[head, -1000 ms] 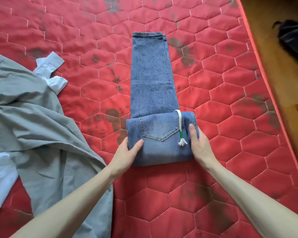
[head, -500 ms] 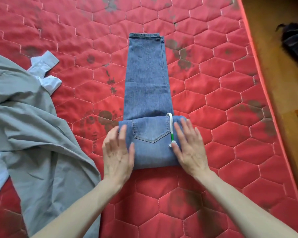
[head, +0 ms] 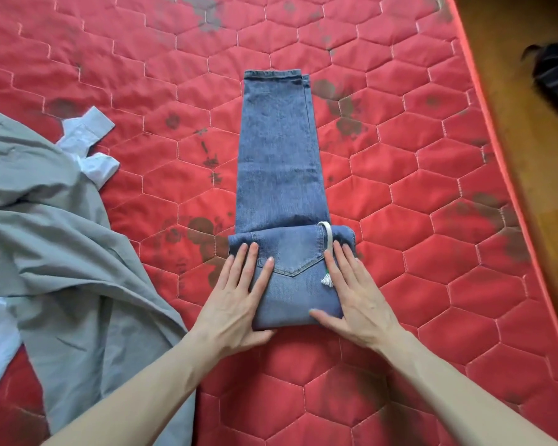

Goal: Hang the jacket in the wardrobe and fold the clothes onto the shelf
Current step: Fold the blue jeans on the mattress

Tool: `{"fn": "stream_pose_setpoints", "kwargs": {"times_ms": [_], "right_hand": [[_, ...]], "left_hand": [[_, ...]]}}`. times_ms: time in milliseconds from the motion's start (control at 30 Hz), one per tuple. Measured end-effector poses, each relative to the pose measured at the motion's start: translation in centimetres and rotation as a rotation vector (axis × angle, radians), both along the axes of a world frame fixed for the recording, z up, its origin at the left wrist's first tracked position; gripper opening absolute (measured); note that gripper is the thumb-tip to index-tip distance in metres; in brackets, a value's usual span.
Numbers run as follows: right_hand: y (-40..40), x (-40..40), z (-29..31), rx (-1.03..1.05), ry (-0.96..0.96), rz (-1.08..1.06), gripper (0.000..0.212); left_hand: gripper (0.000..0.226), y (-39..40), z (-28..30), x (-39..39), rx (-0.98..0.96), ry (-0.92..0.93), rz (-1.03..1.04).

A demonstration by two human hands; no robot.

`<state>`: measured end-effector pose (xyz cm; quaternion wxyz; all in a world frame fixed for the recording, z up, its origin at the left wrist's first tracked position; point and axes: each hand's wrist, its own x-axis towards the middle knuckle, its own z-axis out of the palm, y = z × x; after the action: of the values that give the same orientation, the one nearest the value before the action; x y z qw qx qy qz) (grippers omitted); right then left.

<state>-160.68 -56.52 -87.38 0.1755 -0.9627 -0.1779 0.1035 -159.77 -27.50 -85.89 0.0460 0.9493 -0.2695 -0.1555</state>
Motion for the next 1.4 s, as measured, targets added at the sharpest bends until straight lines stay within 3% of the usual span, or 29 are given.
{"fn": "stream_pose_setpoints", "kwargs": {"times_ms": [100,300,533,767,900,1033,1133,1267,1400], "right_hand": [[-0.3,-0.3,0.8,-0.034,-0.005,0.086,0.124],[-1.2,0.4,1.4,-0.168,0.115,0.167,0.129],[-0.4,-0.3,5.5,0.088,0.197,0.020,0.101],[0.2,-1.7,10.9,0.262,0.381,-0.139,0.066],[0.1,-1.3,13.5,0.432,0.444,-0.260,0.032],[0.0,-0.1,13.5,0.553,0.360,-0.495,0.018],[0.6,1.2,11.9,0.612,0.272,-0.715,0.025],[1.9,2.8,9.0,0.703,0.299,-0.805,0.029],[3.0,4.4,5.9,0.669,0.331,-0.854,0.018]], "left_hand": [[0.134,-1.2,1.1,0.1,0.164,0.059,-0.013],[0.100,-4.4,3.5,0.2,0.265,0.164,0.096],[0.090,-2.0,8.0,2.3,0.173,0.356,0.020],[0.068,-0.3,11.8,3.4,0.075,0.683,0.005],[0.041,0.6,12.1,5.3,-0.092,0.812,0.088],[0.032,2.3,11.5,7.2,-0.373,0.893,0.417],[0.051,3.0,9.8,7.8,-0.603,0.844,0.717],[0.070,3.1,6.5,6.8,-0.876,0.805,1.081],[0.070,2.5,4.2,4.9,-0.993,0.823,1.141]]}}
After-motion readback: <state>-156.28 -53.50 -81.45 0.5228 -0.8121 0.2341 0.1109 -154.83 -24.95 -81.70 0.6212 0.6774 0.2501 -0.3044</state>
